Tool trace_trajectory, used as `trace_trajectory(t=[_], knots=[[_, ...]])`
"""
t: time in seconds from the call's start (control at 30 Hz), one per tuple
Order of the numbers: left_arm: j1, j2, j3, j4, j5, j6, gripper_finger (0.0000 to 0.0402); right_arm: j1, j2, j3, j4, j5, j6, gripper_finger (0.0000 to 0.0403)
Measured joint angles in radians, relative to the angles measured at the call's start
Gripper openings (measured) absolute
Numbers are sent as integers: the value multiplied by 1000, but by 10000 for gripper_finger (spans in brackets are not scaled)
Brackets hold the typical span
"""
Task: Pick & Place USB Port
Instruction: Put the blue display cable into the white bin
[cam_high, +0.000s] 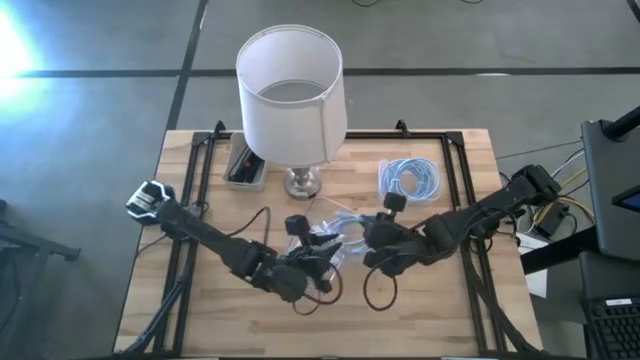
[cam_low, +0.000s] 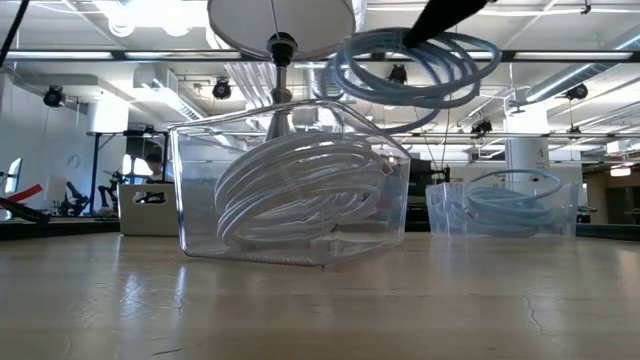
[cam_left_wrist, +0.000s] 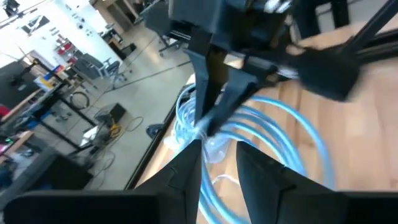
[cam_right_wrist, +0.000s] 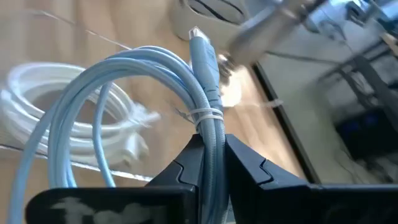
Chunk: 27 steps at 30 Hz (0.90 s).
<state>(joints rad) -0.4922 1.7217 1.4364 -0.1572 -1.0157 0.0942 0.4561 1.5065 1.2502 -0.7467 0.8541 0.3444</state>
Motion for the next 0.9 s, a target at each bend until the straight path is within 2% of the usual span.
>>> trace_trajectory(t=[0.17, 0.37, 0.5, 0.53, 0.67, 0.77, 0.9], knots=[[-30, -49, -1, -70, -12, -64, 99, 16, -4, 67, -238, 36, 161, 45], [-49, -64, -2, -215, -132, -163, 98, 18, -7, 119, -577, 123, 416, 44], [-51, -64, -3, -298, -146, -266, 99, -3, -9, 104, -823, 122, 599, 46], [-53, -64, -3, -310, -146, -286, 98, -15, -13, 88, -831, 122, 619, 46], [-54, -64, -3, -323, -146, -318, 95, -84, -65, 19, -790, 113, 536, 46], [-54, -64, -5, -323, -146, -320, 94, -154, -101, -26, -813, 115, 550, 46], [-54, -64, -17, -323, -147, -320, 94, -257, -164, -91, -814, 186, 518, 47]])
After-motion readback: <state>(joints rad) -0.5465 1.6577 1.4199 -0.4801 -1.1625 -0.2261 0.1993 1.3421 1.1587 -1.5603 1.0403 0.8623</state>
